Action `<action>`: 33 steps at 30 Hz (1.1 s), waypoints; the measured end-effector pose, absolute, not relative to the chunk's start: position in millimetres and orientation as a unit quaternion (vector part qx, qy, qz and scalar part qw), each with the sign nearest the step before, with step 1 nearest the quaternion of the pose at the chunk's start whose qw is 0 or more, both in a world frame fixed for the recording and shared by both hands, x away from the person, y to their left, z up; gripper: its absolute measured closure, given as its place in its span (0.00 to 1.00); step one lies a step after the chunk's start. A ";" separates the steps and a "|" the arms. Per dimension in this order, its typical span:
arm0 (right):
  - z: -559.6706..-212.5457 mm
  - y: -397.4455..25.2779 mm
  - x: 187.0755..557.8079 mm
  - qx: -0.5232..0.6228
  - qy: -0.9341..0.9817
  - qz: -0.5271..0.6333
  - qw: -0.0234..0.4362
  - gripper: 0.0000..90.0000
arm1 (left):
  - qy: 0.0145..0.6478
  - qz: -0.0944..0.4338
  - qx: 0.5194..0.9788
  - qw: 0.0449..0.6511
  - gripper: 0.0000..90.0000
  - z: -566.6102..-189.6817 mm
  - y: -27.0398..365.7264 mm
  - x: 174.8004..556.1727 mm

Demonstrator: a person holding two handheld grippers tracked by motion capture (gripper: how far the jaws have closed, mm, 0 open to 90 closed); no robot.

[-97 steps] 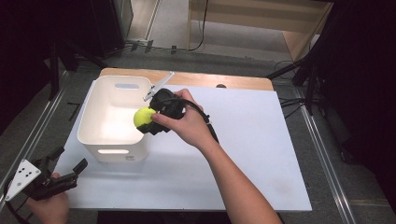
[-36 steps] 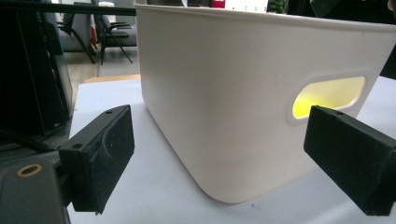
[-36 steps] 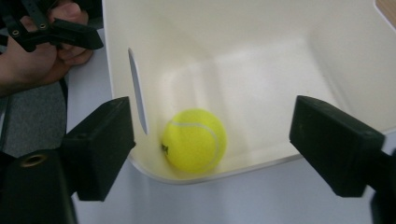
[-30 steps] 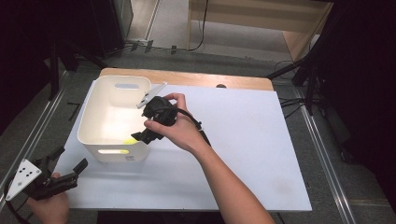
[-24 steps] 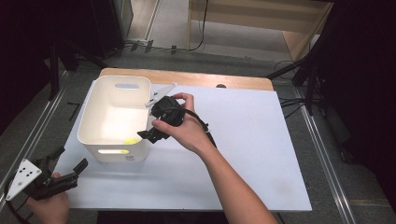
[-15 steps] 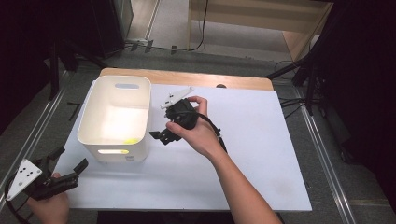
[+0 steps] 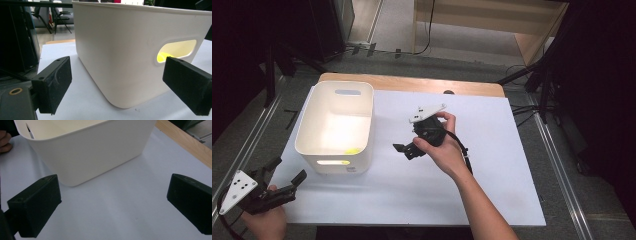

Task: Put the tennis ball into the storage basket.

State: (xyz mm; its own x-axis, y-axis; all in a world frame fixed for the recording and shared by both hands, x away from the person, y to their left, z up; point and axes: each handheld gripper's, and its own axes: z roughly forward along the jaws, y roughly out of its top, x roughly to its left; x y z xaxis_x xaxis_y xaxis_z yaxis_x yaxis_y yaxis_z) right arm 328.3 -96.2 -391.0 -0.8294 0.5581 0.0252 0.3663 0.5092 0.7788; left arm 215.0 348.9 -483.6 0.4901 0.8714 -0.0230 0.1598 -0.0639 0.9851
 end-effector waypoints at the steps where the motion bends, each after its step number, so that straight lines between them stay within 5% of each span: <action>1: -392.0 -98.6 327.0 0.271 0.860 0.418 0.114 0.00 | 0.393 0.317 0.657 0.560 0.09 -483.6 348.9 215.0; 33: -435.1 -175.6 300.4 0.327 0.824 0.444 0.132 0.00 | 0.392 0.318 0.660 0.556 0.09 -483.5 347.8 214.9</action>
